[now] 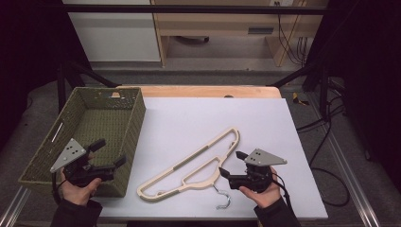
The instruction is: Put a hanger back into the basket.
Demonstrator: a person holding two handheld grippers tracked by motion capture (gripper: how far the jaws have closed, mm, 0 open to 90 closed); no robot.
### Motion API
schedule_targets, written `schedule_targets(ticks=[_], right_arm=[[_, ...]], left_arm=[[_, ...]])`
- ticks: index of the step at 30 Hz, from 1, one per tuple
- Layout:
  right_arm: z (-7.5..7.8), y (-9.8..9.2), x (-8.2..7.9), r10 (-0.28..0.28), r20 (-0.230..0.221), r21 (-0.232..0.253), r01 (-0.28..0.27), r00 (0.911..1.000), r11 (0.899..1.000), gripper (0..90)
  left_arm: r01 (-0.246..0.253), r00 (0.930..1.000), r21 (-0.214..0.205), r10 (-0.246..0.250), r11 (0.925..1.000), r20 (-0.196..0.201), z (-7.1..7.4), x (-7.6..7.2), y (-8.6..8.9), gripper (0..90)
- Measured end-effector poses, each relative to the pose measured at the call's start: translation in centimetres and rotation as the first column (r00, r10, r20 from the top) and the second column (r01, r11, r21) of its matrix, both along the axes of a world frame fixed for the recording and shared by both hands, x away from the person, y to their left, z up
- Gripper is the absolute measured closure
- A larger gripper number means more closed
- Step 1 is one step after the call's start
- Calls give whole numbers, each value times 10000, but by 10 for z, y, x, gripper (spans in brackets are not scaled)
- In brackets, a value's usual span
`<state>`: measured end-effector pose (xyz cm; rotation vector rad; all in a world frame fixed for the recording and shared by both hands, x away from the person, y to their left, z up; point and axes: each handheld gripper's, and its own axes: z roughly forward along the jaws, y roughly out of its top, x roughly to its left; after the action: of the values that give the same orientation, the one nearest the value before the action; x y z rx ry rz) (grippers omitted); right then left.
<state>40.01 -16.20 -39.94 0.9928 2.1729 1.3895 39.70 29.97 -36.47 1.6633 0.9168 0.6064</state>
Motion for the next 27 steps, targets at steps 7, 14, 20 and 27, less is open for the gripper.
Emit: schedule_targets(ticks=[7, 14, 20, 27], right_arm=[[-22, 18, -1, 432, -690, -545, -470, 9967, 9974, 300], [-43, 33, -4, 563, -1464, -1229, -747, 9876, 9896, 446], [-58, 35, -6, 385, -2383, -1557, -773, 9704, 9848, 635], [-67, 36, -4, 298, -2751, -1699, -790, 9610, 9823, 726]], left_arm=[[-54, 10000, -11, 54, 10000, -27, -1, 0, -1, 40], [-60, 10000, 37, 60, 10000, -19, 0, -1, -1, 41], [-28, 10000, 35, 28, 10000, -14, 0, -2, -4, 42], [37, 10000, 111, -37, 9999, -33, -1, -2, -7, 44]])
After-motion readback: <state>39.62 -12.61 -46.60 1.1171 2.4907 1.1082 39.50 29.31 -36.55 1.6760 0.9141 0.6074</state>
